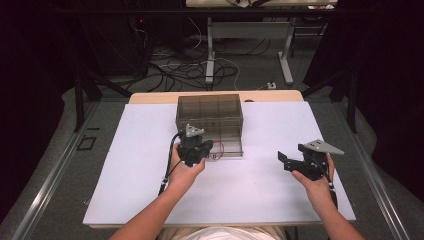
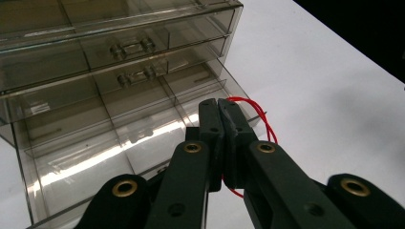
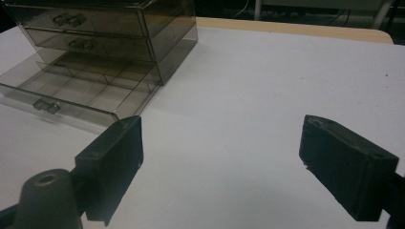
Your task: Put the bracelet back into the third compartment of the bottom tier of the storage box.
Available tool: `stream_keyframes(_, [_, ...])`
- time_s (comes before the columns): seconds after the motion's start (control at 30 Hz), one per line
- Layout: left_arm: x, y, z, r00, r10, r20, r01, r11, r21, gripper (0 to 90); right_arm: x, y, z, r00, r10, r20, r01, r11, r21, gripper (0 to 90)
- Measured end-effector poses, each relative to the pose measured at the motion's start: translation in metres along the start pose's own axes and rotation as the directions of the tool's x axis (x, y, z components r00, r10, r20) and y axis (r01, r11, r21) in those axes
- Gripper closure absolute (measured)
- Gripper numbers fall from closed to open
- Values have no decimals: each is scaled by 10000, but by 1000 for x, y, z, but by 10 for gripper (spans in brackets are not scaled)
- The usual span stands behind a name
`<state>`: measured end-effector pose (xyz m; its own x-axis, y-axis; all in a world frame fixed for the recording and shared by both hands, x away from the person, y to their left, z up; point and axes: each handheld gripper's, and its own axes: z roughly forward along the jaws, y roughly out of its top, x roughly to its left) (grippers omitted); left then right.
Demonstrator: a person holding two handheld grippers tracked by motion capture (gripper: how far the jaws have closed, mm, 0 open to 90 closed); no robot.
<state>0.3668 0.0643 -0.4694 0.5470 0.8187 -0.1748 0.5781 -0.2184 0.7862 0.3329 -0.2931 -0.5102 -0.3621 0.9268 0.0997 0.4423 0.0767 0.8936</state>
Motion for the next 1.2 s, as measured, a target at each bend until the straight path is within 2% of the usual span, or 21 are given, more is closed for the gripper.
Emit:
stream_keyframes(0.13, [-2, 5, 3, 10000, -32, 10, 32, 10000, 24, 893, 0, 0, 0, 10000, 11, 28, -11, 10000, -44, 145])
stream_keyframes(0.23, [-4, 9, 6, 10000, -51, 2, 50, 10000, 33, 893, -1, 1, -1, 10000, -76, 18, 76, 9999, 155, 145])
stream_keyframes(0.33, [-4, 12, 9, 10000, 30, -12, -30, 10000, 26, 893, -1, 0, 0, 10000, -66, 9, 66, 10000, -11, 145])
stream_keyframes(0.67, [-6, 22, 18, 9998, -190, -2, 190, 9998, 27, 893, -1, 0, -1, 10000, -57, -2, 57, 10000, -7, 145])
stream_keyframes(0.77, [-6, 25, 21, 9997, -220, -86, 221, 9997, 65, 893, -1, 0, -1, 10000, 46, -13, -46, 10000, 42, 145])
stream_keyframes(1.03, [-4, 30, 31, 9987, -438, -272, 441, 9990, 113, 893, -3, 0, -1, 10000, -76, 7, 76, 10000, 45, 145])
stream_keyframes(1.2, [-3, 31, 37, 9981, -505, -353, 511, 9986, 166, 893, -2, 0, -1, 10000, 83, 30, -82, 10000, -47, 145])
